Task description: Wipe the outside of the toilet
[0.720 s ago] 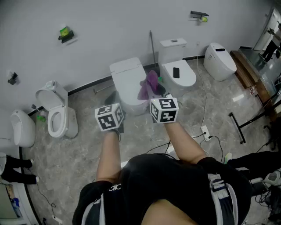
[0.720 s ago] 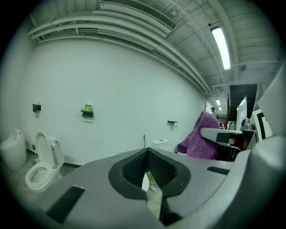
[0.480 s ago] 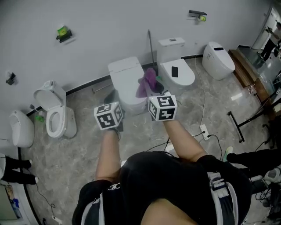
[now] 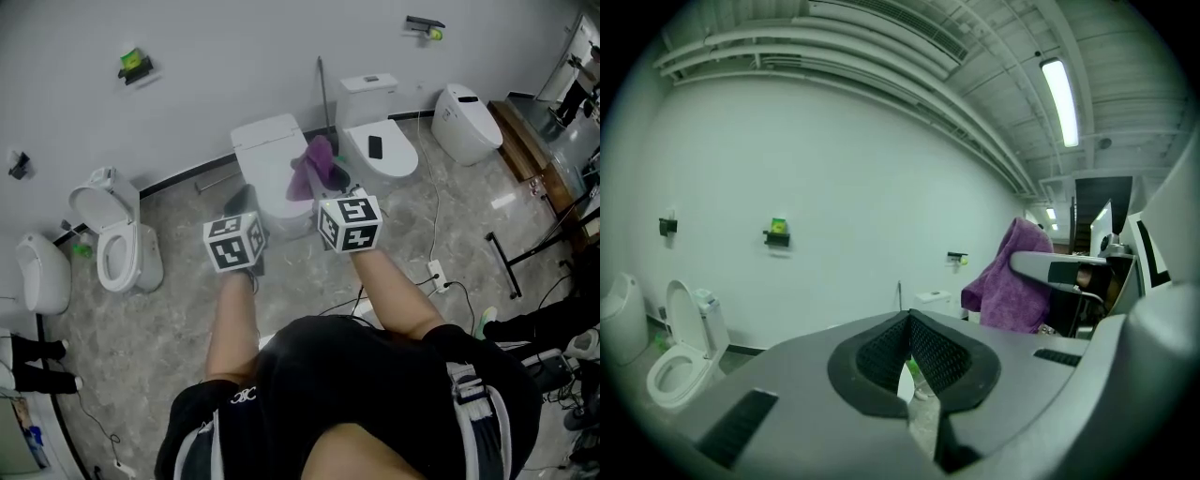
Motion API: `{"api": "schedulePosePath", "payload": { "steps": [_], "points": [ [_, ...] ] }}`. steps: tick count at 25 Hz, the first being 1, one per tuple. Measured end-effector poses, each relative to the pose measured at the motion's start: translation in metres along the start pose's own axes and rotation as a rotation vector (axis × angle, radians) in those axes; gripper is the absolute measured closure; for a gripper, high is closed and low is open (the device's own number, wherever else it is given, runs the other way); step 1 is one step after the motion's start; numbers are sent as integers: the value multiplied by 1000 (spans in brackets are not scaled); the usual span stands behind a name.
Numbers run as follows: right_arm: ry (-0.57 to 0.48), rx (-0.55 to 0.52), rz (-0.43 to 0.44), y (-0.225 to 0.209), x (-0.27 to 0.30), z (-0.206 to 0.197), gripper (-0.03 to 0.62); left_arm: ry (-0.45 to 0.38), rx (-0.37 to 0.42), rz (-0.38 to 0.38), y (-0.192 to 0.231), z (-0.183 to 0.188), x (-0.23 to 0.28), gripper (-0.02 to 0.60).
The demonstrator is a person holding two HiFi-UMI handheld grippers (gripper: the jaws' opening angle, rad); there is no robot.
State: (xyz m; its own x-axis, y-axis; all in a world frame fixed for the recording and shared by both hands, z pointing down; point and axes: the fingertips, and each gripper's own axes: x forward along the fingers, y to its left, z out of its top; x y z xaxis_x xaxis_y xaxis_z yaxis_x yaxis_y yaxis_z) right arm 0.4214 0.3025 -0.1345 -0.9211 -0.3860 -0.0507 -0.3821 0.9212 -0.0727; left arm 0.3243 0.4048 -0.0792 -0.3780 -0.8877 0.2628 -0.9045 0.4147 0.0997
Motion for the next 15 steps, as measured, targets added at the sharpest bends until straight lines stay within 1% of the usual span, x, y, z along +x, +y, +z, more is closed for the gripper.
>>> {"api": "schedulePosePath", "payload": {
  "steps": [8, 12, 15],
  "points": [
    [60, 9, -27, 10, 17, -17, 513, 22, -6, -28, 24, -7, 8, 573],
    [82, 3, -15, 24, 31, -24, 513, 23, -3, -45, 44, -5, 11, 574],
    [101, 6, -10, 34, 38, -35, 513, 35, -3, -55, 59, -13, 10, 573]
  ]
}}
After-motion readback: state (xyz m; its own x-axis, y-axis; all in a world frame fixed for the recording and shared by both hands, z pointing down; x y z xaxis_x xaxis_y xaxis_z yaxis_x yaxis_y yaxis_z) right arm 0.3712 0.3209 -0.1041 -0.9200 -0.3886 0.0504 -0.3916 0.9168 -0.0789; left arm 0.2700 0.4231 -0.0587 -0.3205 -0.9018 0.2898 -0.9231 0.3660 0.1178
